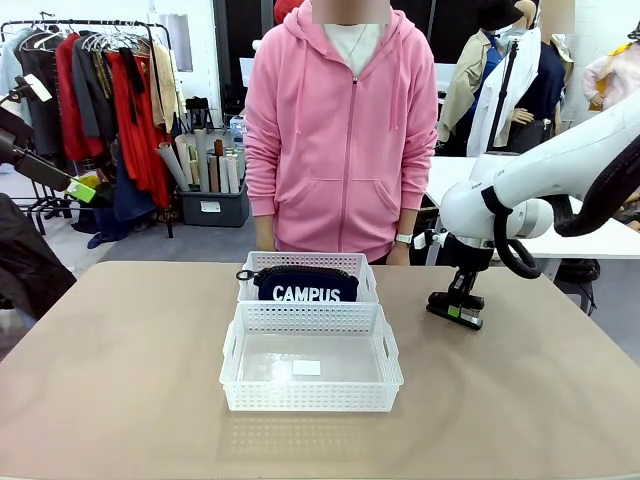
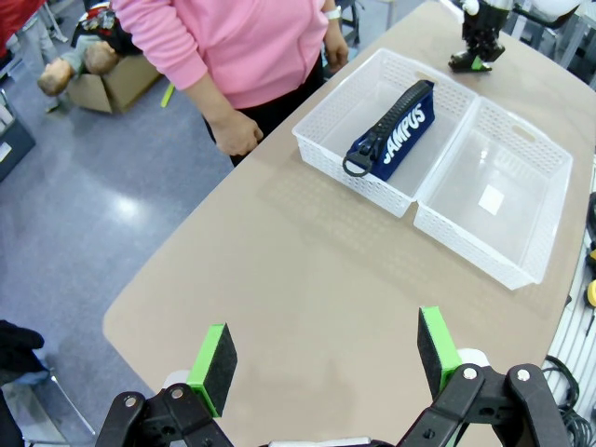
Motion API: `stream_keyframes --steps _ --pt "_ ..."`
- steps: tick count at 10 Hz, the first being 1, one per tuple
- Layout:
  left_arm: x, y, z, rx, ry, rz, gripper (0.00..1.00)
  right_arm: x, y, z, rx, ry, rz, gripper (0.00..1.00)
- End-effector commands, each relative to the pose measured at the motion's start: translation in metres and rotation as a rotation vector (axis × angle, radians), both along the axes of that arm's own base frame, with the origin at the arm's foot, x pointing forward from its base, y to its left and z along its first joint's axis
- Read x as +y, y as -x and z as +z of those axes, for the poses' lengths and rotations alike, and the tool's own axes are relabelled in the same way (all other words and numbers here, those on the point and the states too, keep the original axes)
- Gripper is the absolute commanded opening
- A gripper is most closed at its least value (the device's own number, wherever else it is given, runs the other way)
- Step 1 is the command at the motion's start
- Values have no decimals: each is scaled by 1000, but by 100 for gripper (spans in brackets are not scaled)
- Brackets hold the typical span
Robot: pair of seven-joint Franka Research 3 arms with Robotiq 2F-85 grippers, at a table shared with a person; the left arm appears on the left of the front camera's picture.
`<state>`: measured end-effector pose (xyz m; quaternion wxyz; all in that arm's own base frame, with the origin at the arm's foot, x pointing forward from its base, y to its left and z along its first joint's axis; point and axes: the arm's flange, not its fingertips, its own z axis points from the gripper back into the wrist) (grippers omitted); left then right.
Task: Distribute items into two baskets.
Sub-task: Pick up the Stapler that the person points to.
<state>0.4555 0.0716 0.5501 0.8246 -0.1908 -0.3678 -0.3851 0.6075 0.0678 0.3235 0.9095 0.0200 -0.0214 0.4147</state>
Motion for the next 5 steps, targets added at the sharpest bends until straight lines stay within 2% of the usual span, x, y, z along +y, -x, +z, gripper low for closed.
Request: stream_keyframes --steps 1,3,5 --pt "-1 0 0 -6 4 2 100 -6 9 51 -8 -6 -75 0" --pt "-1 0 0 -6 4 2 100 -19 28 95 -12 -56 -150 0" --pt "-1 0 0 -6 4 2 100 -27 51 128 -39 -68 -155 0"
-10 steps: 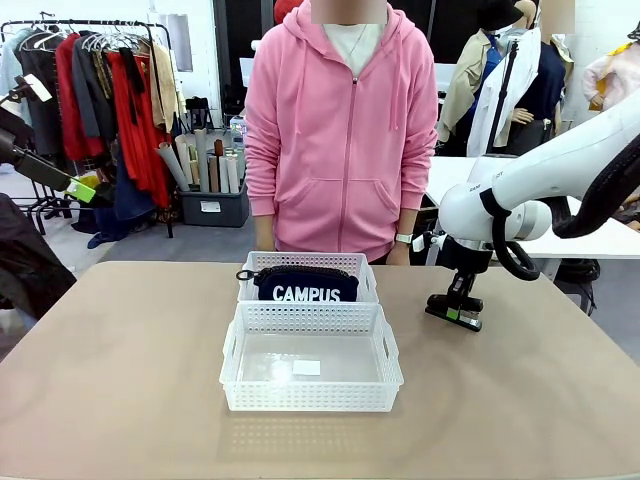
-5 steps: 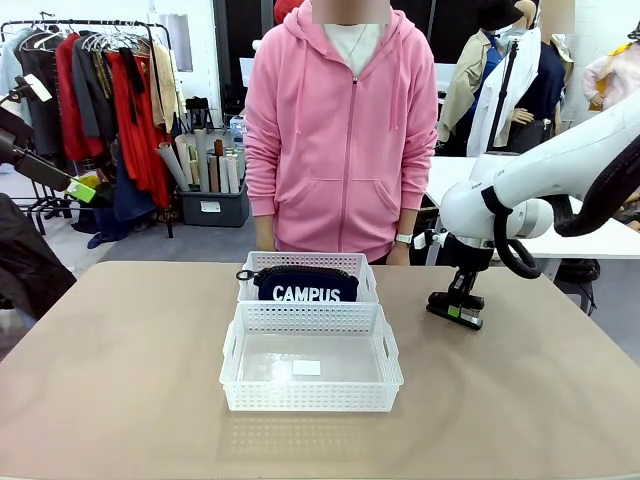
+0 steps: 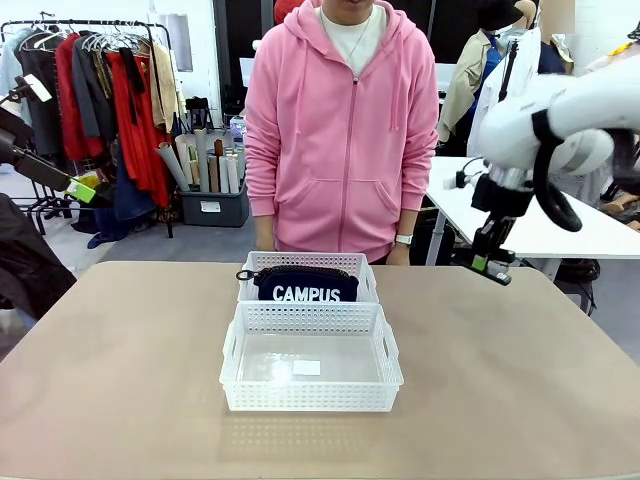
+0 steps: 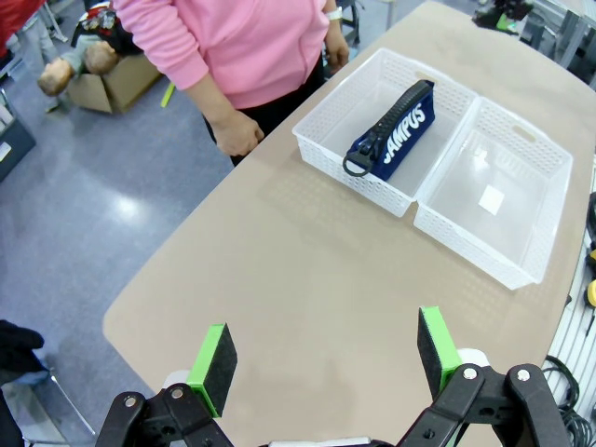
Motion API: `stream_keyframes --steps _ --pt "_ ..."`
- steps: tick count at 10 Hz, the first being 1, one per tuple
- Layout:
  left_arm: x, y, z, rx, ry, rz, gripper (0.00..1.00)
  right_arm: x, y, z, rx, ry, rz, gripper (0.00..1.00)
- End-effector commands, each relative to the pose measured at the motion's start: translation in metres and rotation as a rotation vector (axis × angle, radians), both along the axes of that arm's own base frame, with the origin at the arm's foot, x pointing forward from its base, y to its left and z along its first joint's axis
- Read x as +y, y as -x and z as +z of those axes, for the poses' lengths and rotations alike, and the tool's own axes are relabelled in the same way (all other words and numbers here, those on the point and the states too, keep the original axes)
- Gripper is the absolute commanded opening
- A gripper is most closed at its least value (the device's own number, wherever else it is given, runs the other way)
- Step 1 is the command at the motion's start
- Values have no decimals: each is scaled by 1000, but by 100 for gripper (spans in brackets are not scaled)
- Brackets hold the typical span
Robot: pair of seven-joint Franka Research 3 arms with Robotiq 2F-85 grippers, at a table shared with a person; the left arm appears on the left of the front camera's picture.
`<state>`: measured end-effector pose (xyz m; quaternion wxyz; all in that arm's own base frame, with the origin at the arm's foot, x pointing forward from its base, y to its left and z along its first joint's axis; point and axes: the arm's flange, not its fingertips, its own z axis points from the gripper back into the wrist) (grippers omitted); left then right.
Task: Distribute items into two baskets.
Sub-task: Pick up the Stapler that the person points to.
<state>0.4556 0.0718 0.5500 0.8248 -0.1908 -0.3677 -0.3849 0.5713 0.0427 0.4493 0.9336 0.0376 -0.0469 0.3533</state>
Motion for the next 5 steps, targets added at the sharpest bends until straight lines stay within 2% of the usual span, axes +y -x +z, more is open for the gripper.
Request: stream_keyframes --steps 1,3,4,5 --pt "-1 0 0 -6 4 1 100 -6 32 20 -42 2 -21 0" --pt "-1 0 0 -6 4 1 100 -13 54 41 -70 12 -44 0" --pt "-1 0 0 -6 4 1 100 -15 65 49 -105 1 -8 0" --pt "-1 0 0 -6 4 1 100 -17 76 57 -107 -33 63 0"
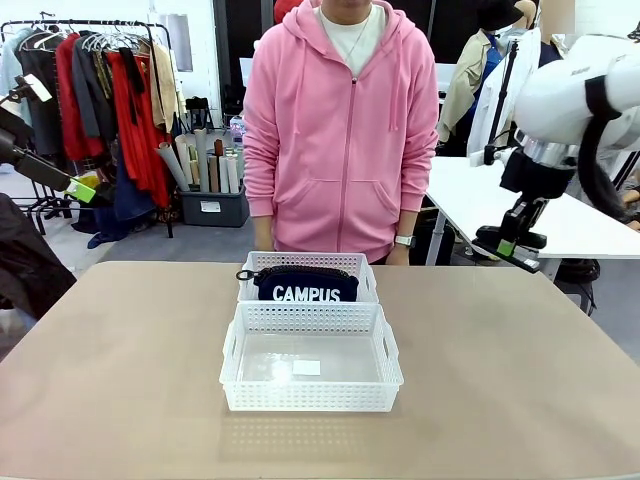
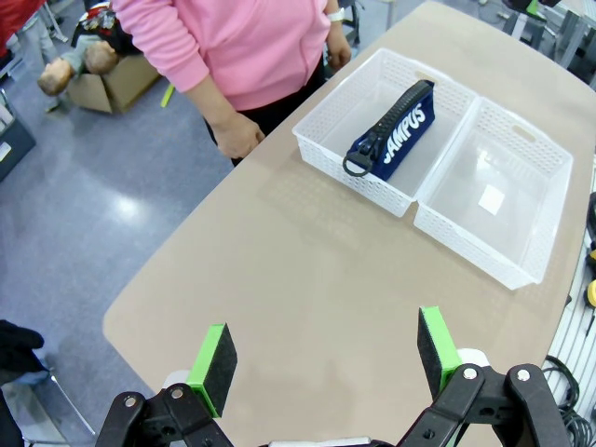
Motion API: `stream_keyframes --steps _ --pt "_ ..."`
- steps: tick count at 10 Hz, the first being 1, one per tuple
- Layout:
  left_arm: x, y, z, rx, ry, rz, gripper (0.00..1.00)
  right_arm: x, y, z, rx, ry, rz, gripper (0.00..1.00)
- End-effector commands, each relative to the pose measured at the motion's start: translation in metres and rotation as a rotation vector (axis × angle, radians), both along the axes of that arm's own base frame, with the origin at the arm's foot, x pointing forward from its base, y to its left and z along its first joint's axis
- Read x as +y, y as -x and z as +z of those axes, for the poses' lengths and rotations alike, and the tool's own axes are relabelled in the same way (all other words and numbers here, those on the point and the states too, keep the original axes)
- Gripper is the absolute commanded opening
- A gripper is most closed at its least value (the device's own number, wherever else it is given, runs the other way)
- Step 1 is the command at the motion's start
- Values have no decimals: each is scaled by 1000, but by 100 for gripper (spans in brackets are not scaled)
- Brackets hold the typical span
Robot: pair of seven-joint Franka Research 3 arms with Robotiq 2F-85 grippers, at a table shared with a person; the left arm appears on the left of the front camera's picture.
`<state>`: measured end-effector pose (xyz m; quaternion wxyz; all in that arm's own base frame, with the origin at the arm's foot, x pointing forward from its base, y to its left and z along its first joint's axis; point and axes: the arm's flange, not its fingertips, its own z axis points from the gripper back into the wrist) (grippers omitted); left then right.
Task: Distribute items into two baskets.
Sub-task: Pick up the Stapler that the person points to.
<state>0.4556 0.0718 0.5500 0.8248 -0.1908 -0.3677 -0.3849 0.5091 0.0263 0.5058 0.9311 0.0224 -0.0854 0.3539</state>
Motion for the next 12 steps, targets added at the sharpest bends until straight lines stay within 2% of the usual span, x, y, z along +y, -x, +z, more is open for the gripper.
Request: stream_keyframes --steps 1,4,7,8,12 --pt "-1 0 0 -6 4 1 100 -2 23 5 -29 -37 107 0" --pt "-1 0 0 -6 4 1 100 -1 37 20 -27 -37 204 0" --pt "-1 0 0 -6 4 1 100 -1 31 24 -15 -49 259 0" --pt "-1 0 0 -6 4 1 100 2 36 19 -26 -9 191 0" --pt "-1 0 0 -6 4 1 100 2 36 19 -26 -9 191 0"
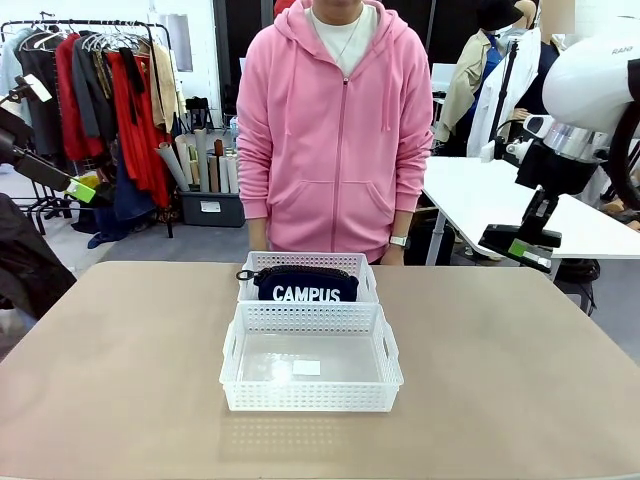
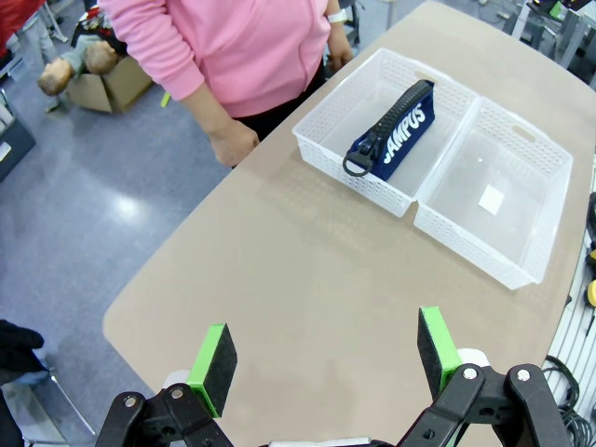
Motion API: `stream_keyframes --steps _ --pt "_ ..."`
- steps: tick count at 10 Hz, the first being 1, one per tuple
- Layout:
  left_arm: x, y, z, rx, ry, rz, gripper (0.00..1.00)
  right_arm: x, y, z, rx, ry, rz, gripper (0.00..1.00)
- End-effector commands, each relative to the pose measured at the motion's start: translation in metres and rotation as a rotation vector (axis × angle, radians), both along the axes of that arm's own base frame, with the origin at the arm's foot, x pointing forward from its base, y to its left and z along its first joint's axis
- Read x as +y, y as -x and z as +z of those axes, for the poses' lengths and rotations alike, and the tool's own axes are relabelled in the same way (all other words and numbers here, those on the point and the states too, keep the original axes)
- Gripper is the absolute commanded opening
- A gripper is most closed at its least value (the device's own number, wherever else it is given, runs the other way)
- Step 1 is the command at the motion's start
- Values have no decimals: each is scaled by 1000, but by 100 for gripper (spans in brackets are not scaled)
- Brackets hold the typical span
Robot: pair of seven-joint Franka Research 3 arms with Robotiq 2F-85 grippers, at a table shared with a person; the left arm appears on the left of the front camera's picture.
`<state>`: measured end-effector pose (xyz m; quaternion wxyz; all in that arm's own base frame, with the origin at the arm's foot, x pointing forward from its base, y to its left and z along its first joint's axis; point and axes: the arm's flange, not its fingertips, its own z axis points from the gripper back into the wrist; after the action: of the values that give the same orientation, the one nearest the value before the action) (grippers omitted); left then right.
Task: Distribute items into two baskets.
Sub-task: Place the picked Stapler into the Organizing basket as instructed by the person.
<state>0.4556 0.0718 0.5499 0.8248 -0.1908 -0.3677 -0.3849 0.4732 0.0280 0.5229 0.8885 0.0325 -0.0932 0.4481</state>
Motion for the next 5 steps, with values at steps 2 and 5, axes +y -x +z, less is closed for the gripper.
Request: stream_keyframes --steps 2,5 --pt "-1 0 0 -6 4 1 100 1 0 2 -7 1 -17 0" --pt "-1 0 0 -6 4 1 100 1 0 2 -7 1 -17 0"
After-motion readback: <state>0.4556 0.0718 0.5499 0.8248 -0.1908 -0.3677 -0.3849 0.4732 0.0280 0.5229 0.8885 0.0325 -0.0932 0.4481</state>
